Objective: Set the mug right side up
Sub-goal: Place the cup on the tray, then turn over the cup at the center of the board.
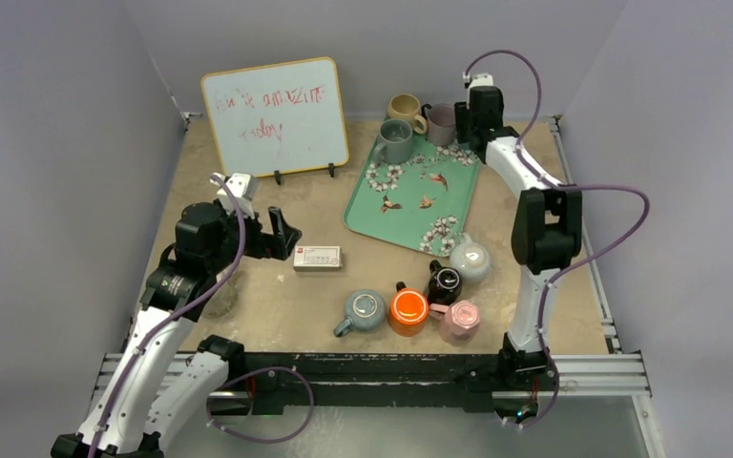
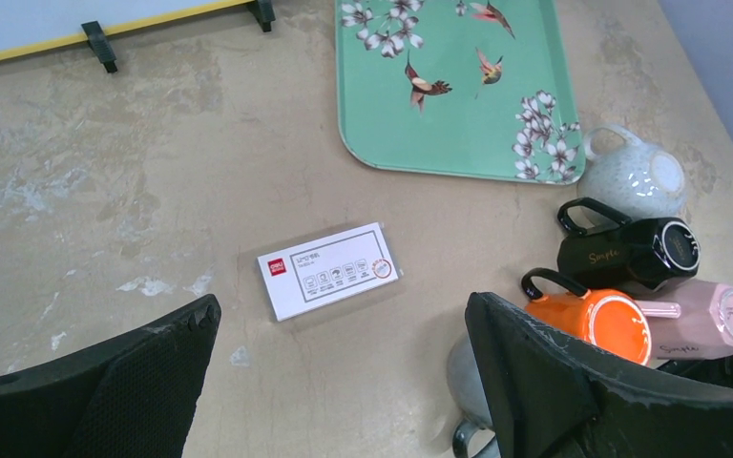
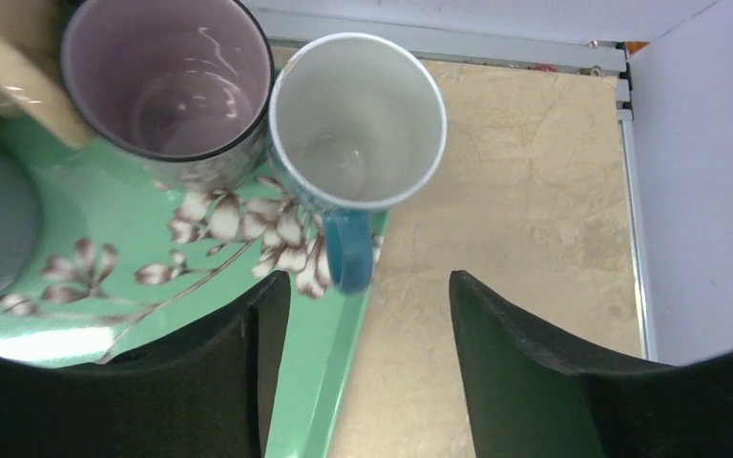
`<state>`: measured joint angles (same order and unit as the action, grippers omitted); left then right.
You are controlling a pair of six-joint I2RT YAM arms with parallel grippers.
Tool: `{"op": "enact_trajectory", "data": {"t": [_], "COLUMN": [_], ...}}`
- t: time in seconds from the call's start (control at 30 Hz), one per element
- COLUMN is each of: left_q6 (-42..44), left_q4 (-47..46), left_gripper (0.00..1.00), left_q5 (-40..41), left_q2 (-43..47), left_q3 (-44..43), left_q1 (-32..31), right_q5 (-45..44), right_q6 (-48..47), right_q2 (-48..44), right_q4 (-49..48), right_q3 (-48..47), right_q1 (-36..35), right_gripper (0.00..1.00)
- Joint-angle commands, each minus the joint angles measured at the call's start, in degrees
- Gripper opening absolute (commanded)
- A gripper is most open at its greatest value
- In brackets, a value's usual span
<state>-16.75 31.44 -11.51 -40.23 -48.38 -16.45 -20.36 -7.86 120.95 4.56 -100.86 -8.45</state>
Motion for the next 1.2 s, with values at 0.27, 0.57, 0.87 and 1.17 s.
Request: {"op": "enact_trajectory", "data": {"t": [0.27,0.57,0.87,1.17], "left_q6": [-14.0,-55.4,-84.2,-97.3], "left_q4": [4.3,27.4,39.6,46.0], "left_gripper": [1.0,0.87,0.79,0.71], "left_q5": [24.2,45.7,50.7,54.4], "left_q2": [-5.2,-17.4,-30.3,-39.1], "left_q3": [-2.5,-10.8,-13.3,-15.8], "left_q1": [0.5,0.5,0.6,2.6], "right_q5": [17.9,23.7,20.1,19.8], "right_q6": [20.2,26.2,26.0,25.6], "right_q2": [-25.5,-35.1,-38.0,-38.5], "right_q4": [1.3,-3.3,-6.1,-5.8], "right_q3": [19.0,28.9,32.1,32.2], "right_q1": [-1.9,-14.3,-14.8,-14.7], "right_gripper": [0.99,0.99,0.99,0.99]}}
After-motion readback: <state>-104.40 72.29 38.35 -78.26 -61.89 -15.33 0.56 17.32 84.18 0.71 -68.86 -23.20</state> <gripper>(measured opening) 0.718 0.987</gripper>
